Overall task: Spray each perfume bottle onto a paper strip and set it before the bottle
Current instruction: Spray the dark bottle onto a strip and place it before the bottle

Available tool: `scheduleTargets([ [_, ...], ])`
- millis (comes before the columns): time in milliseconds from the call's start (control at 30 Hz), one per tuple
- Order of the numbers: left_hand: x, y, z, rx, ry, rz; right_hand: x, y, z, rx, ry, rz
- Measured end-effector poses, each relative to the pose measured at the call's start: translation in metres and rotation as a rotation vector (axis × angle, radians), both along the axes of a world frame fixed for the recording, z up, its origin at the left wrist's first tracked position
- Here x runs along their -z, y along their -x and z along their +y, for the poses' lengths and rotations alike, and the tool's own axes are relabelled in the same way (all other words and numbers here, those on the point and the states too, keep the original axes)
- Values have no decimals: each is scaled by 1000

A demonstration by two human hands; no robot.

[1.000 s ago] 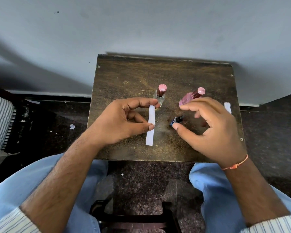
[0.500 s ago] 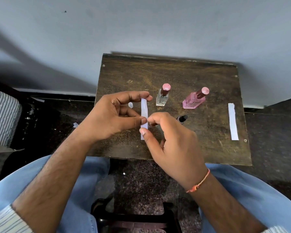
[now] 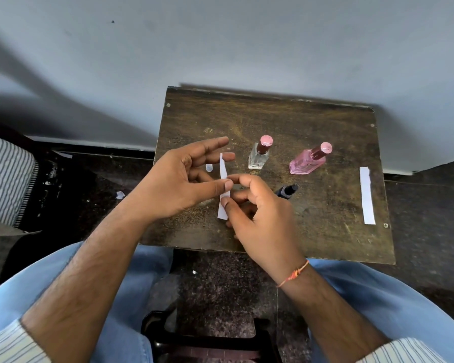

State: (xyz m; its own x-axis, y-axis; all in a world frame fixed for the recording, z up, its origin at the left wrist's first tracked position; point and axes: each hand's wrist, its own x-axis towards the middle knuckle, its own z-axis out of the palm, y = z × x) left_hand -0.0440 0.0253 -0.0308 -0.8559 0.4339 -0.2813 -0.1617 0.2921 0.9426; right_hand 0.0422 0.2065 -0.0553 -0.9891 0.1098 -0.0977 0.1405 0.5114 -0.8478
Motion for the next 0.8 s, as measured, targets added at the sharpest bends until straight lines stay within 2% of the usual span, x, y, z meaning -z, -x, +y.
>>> scheduleTargets([
  [200, 6, 8, 1, -109, 164, 81, 11, 11, -7, 19, -14, 0],
  [333, 14, 14, -4, -210, 450, 265, 17, 18, -9, 26, -40, -44],
  [467, 17, 12, -4, -96, 580, 300, 19, 23, -12, 30, -39, -83],
  [800, 22, 10, -3, -150, 672, 337, 14, 29, -18, -26, -24, -166],
])
